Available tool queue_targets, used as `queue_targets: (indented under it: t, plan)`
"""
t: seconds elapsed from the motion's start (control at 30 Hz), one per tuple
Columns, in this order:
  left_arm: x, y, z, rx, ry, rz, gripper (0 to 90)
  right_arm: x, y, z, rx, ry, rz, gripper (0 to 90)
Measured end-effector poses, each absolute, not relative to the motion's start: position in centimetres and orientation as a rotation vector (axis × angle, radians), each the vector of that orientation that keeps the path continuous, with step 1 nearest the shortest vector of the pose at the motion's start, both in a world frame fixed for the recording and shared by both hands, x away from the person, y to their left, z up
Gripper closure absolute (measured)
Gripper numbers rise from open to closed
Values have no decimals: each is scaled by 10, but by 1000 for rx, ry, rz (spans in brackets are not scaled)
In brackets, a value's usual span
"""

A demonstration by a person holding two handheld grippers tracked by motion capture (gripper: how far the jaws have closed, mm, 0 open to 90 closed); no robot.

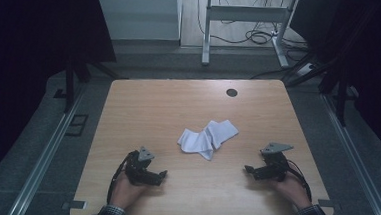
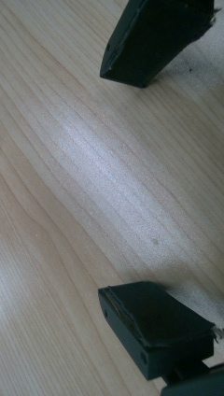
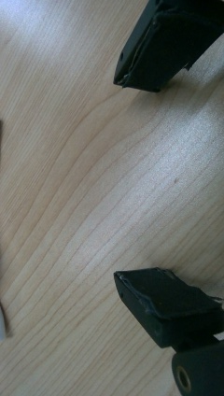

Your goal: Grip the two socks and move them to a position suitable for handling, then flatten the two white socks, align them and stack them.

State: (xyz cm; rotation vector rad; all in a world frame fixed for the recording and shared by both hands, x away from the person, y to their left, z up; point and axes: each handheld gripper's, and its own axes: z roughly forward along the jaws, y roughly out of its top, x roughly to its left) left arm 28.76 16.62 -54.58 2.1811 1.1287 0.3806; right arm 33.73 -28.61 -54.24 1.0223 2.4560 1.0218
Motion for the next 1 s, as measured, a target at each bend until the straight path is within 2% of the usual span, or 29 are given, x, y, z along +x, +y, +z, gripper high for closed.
queue_targets:
  t: [0.73, 1.0]
  plan:
    - [288, 166, -546, 2183, 1128, 379, 0, 339, -283, -542, 1061, 2437, 1005, 53]
    - [288, 166, -546, 2183, 1129, 379, 0, 342, -281, -537, 1095, 2472, 966, 78]
